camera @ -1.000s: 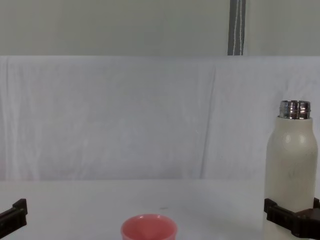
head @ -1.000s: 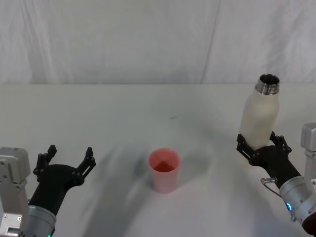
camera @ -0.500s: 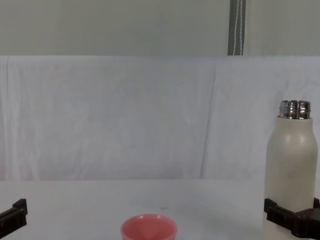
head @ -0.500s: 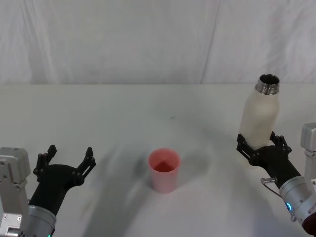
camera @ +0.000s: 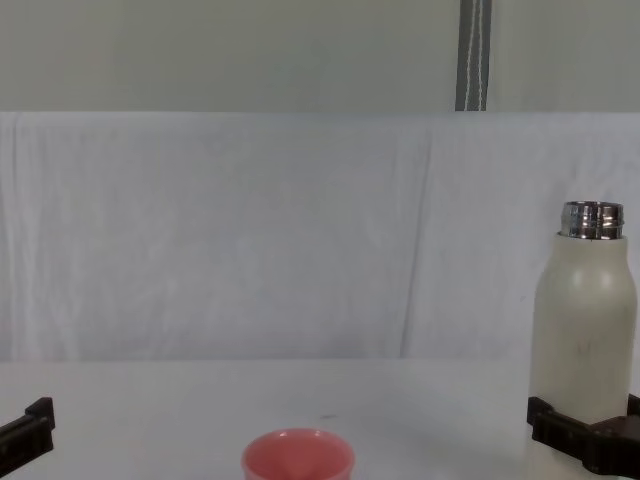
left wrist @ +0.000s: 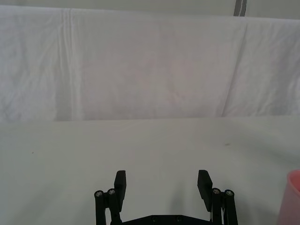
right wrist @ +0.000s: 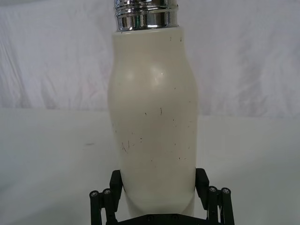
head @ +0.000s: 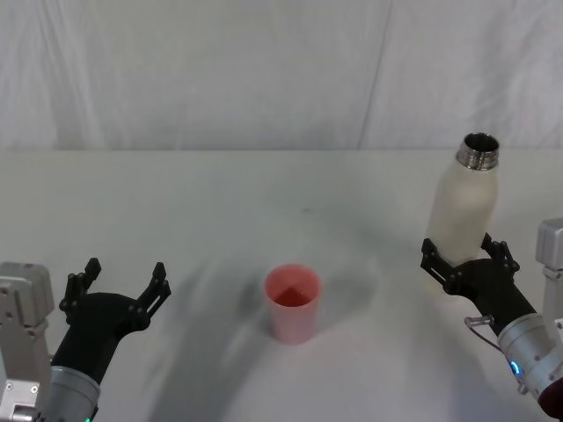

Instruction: Grasp the thermos with one hand and pour water into the cup lid.

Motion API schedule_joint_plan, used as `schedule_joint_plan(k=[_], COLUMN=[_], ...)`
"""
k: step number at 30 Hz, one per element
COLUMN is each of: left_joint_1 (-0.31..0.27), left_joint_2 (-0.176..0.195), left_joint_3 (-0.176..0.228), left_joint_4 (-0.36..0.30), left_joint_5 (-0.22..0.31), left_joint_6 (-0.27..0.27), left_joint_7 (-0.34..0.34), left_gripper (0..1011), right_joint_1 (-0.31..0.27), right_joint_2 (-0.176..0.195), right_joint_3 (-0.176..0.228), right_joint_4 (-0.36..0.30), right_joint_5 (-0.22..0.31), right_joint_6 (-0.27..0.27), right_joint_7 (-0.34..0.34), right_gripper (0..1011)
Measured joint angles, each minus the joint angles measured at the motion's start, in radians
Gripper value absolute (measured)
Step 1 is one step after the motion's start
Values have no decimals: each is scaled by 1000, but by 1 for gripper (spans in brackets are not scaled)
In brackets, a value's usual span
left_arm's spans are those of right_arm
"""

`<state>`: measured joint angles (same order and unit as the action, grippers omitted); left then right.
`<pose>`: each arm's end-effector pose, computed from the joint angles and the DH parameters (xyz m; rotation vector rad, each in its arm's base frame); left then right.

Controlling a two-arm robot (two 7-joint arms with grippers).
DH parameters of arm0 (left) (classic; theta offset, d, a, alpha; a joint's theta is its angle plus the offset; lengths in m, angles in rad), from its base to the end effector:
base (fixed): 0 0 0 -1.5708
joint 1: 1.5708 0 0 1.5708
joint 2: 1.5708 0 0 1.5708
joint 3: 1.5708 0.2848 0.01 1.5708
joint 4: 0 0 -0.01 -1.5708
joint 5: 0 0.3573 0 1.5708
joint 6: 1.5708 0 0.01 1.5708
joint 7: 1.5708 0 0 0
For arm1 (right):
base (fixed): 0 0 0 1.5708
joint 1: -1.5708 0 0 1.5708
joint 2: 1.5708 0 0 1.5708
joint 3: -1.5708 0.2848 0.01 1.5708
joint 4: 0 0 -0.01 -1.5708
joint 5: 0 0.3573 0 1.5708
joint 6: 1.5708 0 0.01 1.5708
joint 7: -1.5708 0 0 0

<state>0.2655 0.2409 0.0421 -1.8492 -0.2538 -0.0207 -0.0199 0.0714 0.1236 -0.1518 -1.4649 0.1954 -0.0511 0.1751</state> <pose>0.3025 0.0312 -0.2806 -0.0380 0.0141 1.4461 0.3931 0.0150 -0.3102 0.0467 0.0478 -1.2617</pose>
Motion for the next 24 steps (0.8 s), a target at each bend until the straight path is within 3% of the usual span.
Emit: schedule_joint_plan(k=[24], left_joint_1=[0], left_joint_2=[0], left_joint_3=[0], left_joint_4=[0], left_joint_5=[0], left_joint_6=[0], left_joint_7=[0], left_gripper=[1001], right_joint_1=[0], right_joint_2=[0], right_joint_3=[0], right_joint_4=[0], right_joint_5=[0], right_joint_6=[1], right_joint_7=[0], right_gripper=[1001])
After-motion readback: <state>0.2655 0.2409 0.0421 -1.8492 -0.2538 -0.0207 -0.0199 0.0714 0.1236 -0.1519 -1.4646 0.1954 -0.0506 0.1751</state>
